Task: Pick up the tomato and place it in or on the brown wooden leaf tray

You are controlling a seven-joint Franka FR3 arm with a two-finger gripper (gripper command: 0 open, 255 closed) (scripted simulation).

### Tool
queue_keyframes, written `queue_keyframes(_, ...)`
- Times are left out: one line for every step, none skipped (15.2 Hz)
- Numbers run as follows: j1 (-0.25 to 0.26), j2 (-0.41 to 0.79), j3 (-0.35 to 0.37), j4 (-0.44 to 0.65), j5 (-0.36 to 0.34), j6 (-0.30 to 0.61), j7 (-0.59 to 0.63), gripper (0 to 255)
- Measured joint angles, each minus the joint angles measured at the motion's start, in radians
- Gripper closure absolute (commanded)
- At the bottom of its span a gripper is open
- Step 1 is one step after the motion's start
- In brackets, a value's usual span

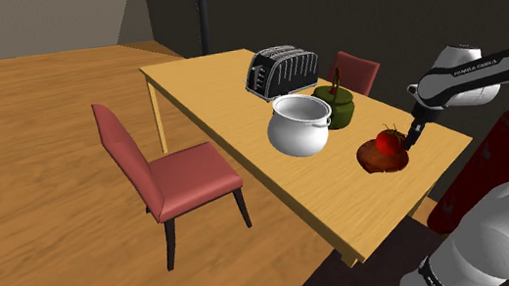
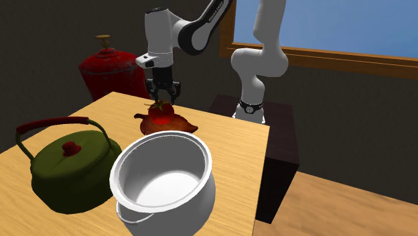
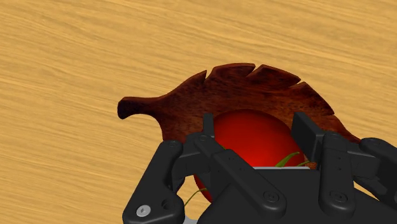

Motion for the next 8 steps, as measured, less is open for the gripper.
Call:
queue_keyframes(0.0, 0.0, 0.0, 0.0, 0.0, 0.0, 0.0, 255)
queue_keyframes(0.0, 0.0, 0.0, 0.0, 0.0, 0.001, 0.0, 0)
queue_keyframes(0.0, 0.0, 0.0, 0.0, 0.0, 0.001, 0.0, 0)
queue_keyframes(0.0, 0.0, 0.0, 0.0, 0.0, 0.001, 0.0, 0)
queue_keyframes(0.0, 0.001, 0.0, 0.0, 0.0, 0.001, 0.0, 0)
queue_keyframes(0.0, 0.001, 0.0, 0.0, 0.0, 0.001, 0.0, 0)
queue_keyframes(0.0, 0.001, 0.0, 0.0, 0.0, 0.001, 0.0, 0)
queue_keyframes(0.0, 0.001, 0.0, 0.0, 0.0, 0.001, 0.0, 0)
